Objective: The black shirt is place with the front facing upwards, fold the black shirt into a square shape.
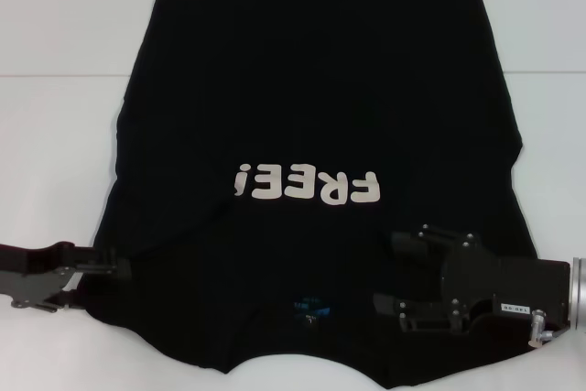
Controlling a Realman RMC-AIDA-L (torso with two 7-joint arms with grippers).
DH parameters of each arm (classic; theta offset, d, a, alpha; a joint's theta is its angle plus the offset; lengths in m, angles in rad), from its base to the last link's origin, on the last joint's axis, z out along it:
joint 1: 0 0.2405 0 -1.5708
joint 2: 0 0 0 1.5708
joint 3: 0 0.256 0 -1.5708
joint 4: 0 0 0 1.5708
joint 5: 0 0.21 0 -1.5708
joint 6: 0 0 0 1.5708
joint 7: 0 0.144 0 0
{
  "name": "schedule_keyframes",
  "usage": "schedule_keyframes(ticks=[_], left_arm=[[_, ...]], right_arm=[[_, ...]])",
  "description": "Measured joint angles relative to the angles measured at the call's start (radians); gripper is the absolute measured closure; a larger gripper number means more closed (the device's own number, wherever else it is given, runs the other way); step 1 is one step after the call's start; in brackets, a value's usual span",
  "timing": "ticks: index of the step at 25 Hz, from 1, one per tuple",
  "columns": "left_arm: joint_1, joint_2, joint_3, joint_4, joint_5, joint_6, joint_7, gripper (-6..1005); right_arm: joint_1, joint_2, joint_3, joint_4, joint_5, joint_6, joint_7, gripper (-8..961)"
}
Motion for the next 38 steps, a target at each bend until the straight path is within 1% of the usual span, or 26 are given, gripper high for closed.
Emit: schedule_keyframes(ticks=[8,10,13,16,21,27,34,36,38], left_arm=[[-0.011,-0.001,0.03,0.004,0.0,-0.008,0.001,64],[-0.012,-0.008,0.031,0.023,0.0,-0.007,0.009,64],[-0.013,-0.017,0.033,0.044,0.008,-0.007,0.014,139],[-0.016,-0.019,0.033,0.048,0.018,-0.008,0.014,213],[-0.017,-0.019,0.043,0.049,0.026,-0.012,0.015,436],[-0.019,-0.019,0.059,0.051,0.028,-0.017,0.015,655],[-0.013,-0.019,0.055,0.053,0.027,-0.022,0.024,857],[-0.011,-0.019,0.053,0.053,0.025,-0.02,0.03,903],[-0.008,-0.019,0.049,0.053,0.021,-0.018,0.042,938]], right_arm=[[0.0,0.0,0.0,0.0,0.004,0.0,0.0,37],[-0.001,0.0,0.0,0.0,0.008,0.0,0.0,37],[-0.002,0.0,0.0,0.0,0.012,-0.002,0.0,38],[-0.003,-0.002,0.0,0.0,0.014,-0.003,0.0,38],[-0.003,-0.002,0.0,0.0,0.015,-0.003,0.0,38],[-0.003,-0.002,0.0,0.0,0.015,-0.004,0.0,38],[-0.004,-0.002,0.0,-0.001,0.028,-0.005,0.013,38],[-0.006,-0.002,0.002,-0.013,0.032,-0.005,0.056,37],[-0.011,-0.004,0.007,-0.051,0.033,-0.004,0.148,37]])
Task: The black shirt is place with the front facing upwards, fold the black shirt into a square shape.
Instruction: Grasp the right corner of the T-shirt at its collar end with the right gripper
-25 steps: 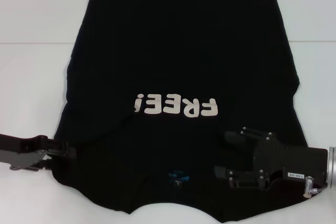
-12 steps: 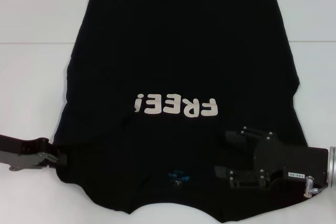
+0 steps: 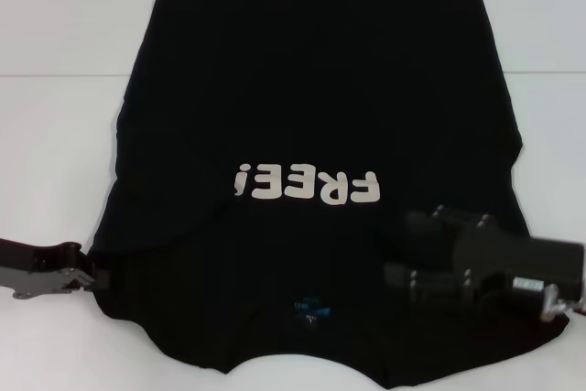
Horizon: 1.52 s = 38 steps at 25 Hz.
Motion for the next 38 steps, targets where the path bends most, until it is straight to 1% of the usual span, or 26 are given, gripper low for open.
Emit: schedule_keyframes(ticks=[2,5,7,8,11,12,14,16,18,20,24,30,38], left_arm=[[0.003,0.0,-0.008,0.0,-0.002,0.004,0.015,972],[0.004,-0.001,-0.031,0.0,-0.007,0.02,0.044,972],[0.004,-0.002,-0.048,-0.001,-0.013,0.033,0.065,972],[0.004,-0.003,-0.053,-0.001,-0.015,0.04,0.072,972],[0.005,-0.003,-0.062,-0.002,-0.022,0.05,0.103,972],[0.005,-0.002,-0.064,-0.003,-0.023,0.05,0.108,972],[0.006,-0.001,-0.067,-0.005,-0.025,0.051,0.118,971],[0.007,0.001,-0.068,-0.006,-0.027,0.052,0.126,971],[0.007,0.003,-0.068,-0.007,-0.028,0.052,0.134,971],[0.008,0.004,-0.068,-0.007,-0.029,0.052,0.139,971],[0.007,0.004,-0.068,-0.007,-0.029,0.051,0.147,971],[0.006,0.004,-0.068,-0.008,-0.029,0.046,0.149,972],[0.006,0.004,-0.068,-0.008,-0.029,0.04,0.149,972]], right_arm=[[-0.012,-0.002,0.001,-0.069,-0.006,-0.001,0.127,37],[-0.038,-0.007,0.001,-0.235,-0.064,-0.009,0.409,37],[-0.044,-0.016,0.003,-0.335,-0.125,-0.026,0.615,37],[-0.043,-0.026,0.003,-0.382,-0.165,-0.045,0.726,37],[-0.014,-0.063,0.01,-0.472,-0.296,-0.133,1.015,37],[0.0,-0.072,0.019,-0.491,-0.339,-0.161,1.092,37],[0.035,-0.08,0.064,-0.524,-0.457,-0.23,1.234,37],[0.066,-0.081,0.123,-0.547,-0.556,-0.296,1.33,37],[0.089,-0.082,0.158,-0.56,-0.621,-0.346,1.378,38],[0.11,-0.086,0.17,-0.569,-0.693,-0.376,1.41,38],[0.126,-0.085,0.171,-0.567,-0.804,-0.368,1.434,38],[0.122,-0.076,0.158,-0.516,-0.824,-0.336,1.422,38],[0.123,-0.071,0.152,-0.419,-0.824,-0.261,1.401,38]])
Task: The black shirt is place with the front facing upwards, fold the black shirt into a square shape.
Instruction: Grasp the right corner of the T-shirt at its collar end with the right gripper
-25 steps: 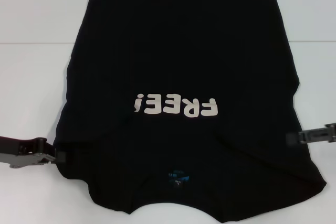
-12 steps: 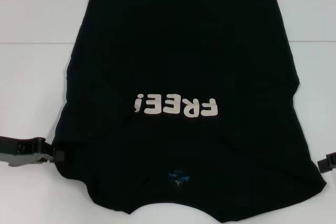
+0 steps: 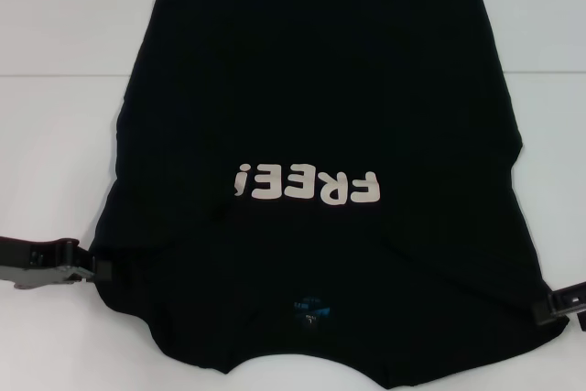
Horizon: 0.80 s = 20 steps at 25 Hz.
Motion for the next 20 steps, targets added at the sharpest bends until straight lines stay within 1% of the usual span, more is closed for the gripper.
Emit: schedule_keyframes(ticks=[8,20], left_arm=[[-0.005,-0.001,0.0,0.0,0.0,0.0,0.0,972],[-0.007,-0.002,0.0,0.0,0.0,0.0,-0.003,972]], right_arm=[[0.013,0.003,-0.002,0.052,0.005,0.051,-0.011,37],[0.027,0.007,-0.005,0.087,0.006,0.076,-0.025,37]])
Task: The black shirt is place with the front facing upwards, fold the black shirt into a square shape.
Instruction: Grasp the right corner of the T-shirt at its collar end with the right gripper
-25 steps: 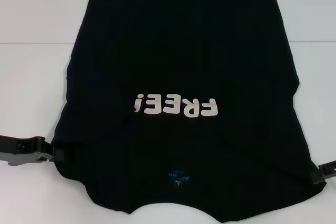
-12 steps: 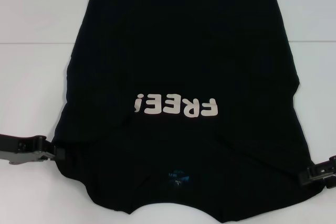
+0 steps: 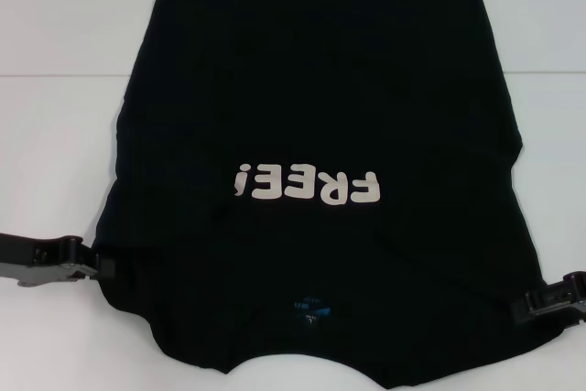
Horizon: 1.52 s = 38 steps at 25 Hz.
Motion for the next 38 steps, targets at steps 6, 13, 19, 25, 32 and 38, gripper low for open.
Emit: schedule_keyframes(ticks=[6,13,19,25,32,38], left_arm=[[0.0,-0.003,0.0,0.0,0.0,0.001,0.002,972],[0.0,-0.003,0.0,0.0,0.0,0.004,0.003,972],[0.0,-0.003,0.0,0.0,0.0,0.005,0.003,972],[0.0,-0.003,0.0,0.0,0.0,0.005,0.003,972],[0.002,-0.001,0.0,-0.001,-0.021,0.01,0.006,972],[0.004,0.0,0.0,-0.006,-0.027,0.011,0.006,971]], right_arm=[[0.0,0.007,-0.004,0.0,0.0,0.004,-0.009,38],[0.0,0.0,-0.004,0.034,0.053,0.0,-0.02,38],[0.001,-0.007,-0.006,0.055,0.062,0.005,-0.024,52],[0.001,-0.003,-0.008,0.043,0.063,0.01,-0.037,140],[-0.006,0.008,-0.008,-0.004,0.062,0.028,-0.045,254],[-0.001,0.009,-0.026,0.002,0.056,0.036,-0.042,376]])
